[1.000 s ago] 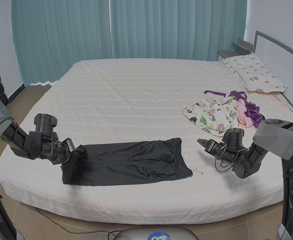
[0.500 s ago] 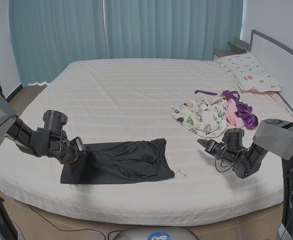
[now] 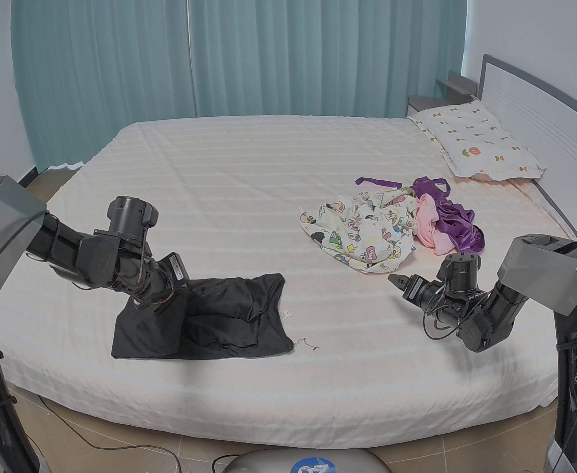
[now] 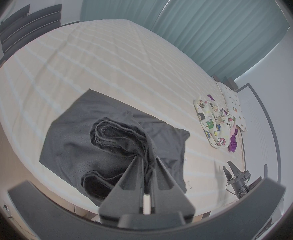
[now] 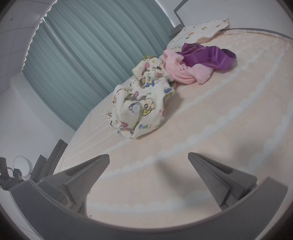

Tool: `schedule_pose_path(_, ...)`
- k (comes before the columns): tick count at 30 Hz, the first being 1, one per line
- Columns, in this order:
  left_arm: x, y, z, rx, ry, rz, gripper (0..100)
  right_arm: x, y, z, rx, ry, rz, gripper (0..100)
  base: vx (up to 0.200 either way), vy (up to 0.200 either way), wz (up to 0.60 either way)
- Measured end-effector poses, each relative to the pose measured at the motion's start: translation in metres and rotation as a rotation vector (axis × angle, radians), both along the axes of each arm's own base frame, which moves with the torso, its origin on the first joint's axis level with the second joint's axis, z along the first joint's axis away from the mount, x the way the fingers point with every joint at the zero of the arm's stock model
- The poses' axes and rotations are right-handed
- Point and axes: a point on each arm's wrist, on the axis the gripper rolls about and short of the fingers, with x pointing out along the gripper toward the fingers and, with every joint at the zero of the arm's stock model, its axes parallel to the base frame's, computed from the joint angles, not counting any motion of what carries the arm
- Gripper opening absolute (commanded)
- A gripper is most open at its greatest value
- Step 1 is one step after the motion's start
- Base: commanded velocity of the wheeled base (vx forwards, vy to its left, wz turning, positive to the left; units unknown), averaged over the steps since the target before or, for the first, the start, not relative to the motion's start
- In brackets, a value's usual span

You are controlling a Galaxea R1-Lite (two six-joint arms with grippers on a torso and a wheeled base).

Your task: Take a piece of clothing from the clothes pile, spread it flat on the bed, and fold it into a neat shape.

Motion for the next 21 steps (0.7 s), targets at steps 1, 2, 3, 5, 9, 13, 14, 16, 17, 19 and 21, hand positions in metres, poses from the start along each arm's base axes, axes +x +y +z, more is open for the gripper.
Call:
schedule_pose_path(1, 0.002, -0.003, 0.000, 0.003, 0.001, -0.001, 0, 0.000, 0.000, 0.000, 0.000, 0.000, 0.000, 100, 0.000, 0.000, 0.00)
schedule_pose_path(2, 0.007, -0.008, -0.001, 0.009, -0.002, 0.002, 0, 0.000, 0.000, 0.000, -0.001, 0.001, 0.000, 100, 0.000, 0.000, 0.00)
schedule_pose_path(3, 0.010, -0.011, -0.002, 0.011, -0.005, 0.007, 0, 0.000, 0.000, 0.000, -0.001, 0.001, 0.000, 100, 0.000, 0.000, 0.00)
schedule_pose_path(5, 0.018, -0.019, -0.003, 0.011, -0.016, 0.028, 0, 0.000, 0.000, -0.001, -0.002, 0.001, 0.000, 100, 0.000, 0.000, 0.00)
schedule_pose_path(9, 0.028, -0.036, -0.012, 0.011, 0.004, 0.038, 0, 0.000, 0.000, -0.001, -0.003, 0.001, 0.002, 100, 0.000, 0.000, 0.00)
schedule_pose_path(13, 0.038, -0.050, -0.017, 0.005, -0.001, 0.052, 0, 0.000, 0.001, -0.002, -0.005, 0.003, 0.004, 100, 0.000, 0.000, 0.00)
schedule_pose_path(14, 0.041, -0.053, -0.018, 0.003, -0.005, 0.065, 0, 0.000, 0.001, -0.002, -0.005, 0.003, 0.004, 100, 0.000, 0.000, 0.00)
schedule_pose_path(16, 0.048, -0.057, -0.020, -0.005, -0.015, 0.093, 100, -0.001, 0.001, -0.002, -0.006, 0.005, 0.004, 100, 0.000, 0.000, 0.00)
schedule_pose_path(17, 0.050, -0.061, -0.021, -0.010, -0.011, 0.106, 100, -0.001, 0.001, -0.002, -0.006, 0.005, 0.005, 100, 0.000, 0.000, 0.00)
schedule_pose_path(19, 0.051, -0.067, -0.024, -0.008, 0.014, 0.112, 100, -0.001, 0.001, -0.003, -0.006, 0.006, 0.005, 100, 0.000, 0.000, 0.00)
schedule_pose_path(21, 0.051, -0.072, -0.029, -0.004, 0.038, 0.110, 100, -0.001, 0.001, -0.003, -0.007, 0.007, 0.005, 100, 0.000, 0.000, 0.00)
